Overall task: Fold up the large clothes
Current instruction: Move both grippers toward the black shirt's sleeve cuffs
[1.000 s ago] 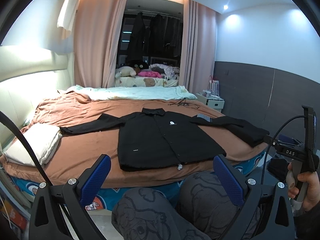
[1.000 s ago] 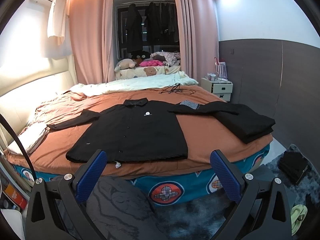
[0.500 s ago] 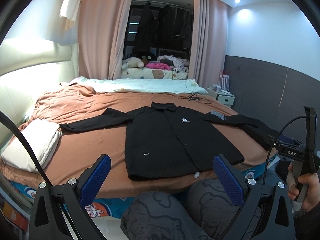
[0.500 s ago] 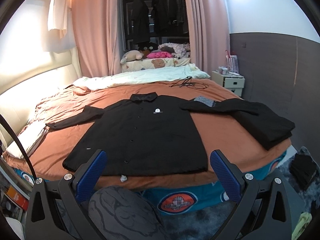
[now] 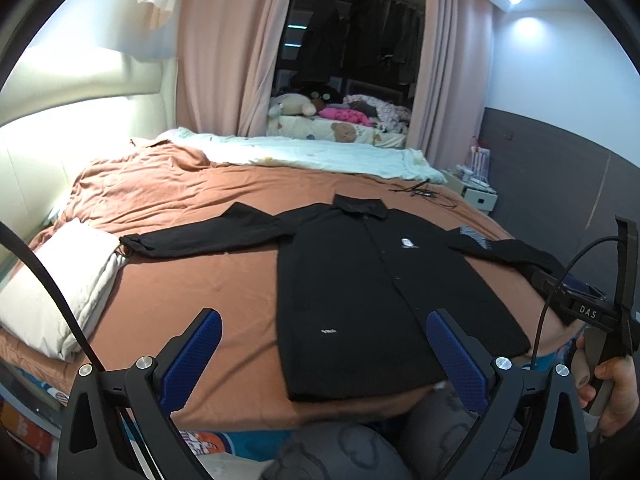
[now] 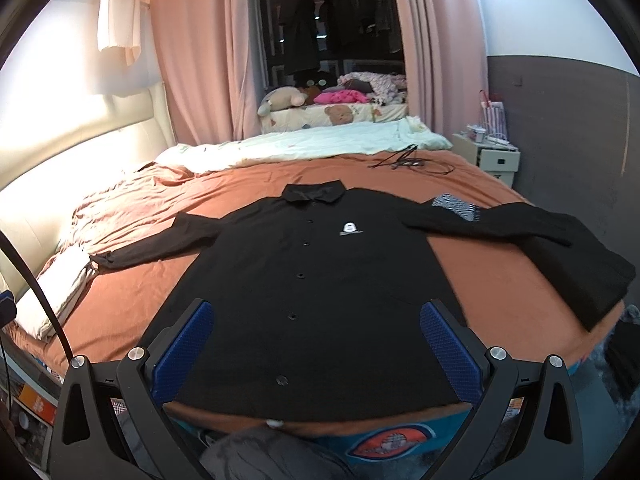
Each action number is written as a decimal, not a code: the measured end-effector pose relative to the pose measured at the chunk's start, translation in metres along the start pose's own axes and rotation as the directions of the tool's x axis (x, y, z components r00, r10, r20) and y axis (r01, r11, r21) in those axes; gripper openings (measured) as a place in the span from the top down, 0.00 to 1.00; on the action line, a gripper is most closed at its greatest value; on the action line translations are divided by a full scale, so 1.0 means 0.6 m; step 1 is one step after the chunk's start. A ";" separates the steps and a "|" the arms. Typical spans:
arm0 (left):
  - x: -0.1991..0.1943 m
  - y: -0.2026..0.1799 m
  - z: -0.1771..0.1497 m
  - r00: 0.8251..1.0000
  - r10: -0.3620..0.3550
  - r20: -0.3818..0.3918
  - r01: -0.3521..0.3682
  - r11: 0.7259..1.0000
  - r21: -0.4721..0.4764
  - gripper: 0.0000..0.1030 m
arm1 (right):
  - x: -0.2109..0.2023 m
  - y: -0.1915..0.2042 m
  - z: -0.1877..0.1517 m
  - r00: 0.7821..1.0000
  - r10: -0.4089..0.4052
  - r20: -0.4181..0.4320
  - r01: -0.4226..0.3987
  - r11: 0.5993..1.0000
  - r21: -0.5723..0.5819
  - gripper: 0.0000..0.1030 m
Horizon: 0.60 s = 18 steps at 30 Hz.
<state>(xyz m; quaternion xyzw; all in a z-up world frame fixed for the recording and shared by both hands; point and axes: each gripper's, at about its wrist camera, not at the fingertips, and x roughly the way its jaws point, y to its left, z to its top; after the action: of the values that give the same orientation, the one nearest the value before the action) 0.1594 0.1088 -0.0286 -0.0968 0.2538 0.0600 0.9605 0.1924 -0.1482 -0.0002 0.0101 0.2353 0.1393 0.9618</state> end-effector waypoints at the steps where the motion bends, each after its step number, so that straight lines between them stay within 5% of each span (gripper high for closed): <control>1: 0.009 0.008 0.006 1.000 0.004 -0.005 -0.004 1.000 -0.004 0.00 | 0.011 0.002 0.002 1.000 0.005 -0.011 -0.005 1.000 0.000 0.00; 18: 0.181 0.192 0.114 0.986 0.132 -0.103 -0.145 0.980 -0.136 0.01 | 0.198 0.005 0.129 0.990 0.117 -0.075 -0.114 0.992 0.045 0.00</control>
<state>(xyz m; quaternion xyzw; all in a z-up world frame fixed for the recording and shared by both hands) 0.2667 0.2430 -0.0424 -0.1503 0.2998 0.1403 0.9316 0.3277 -0.1091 0.0152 0.0376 0.2742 0.1903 0.9419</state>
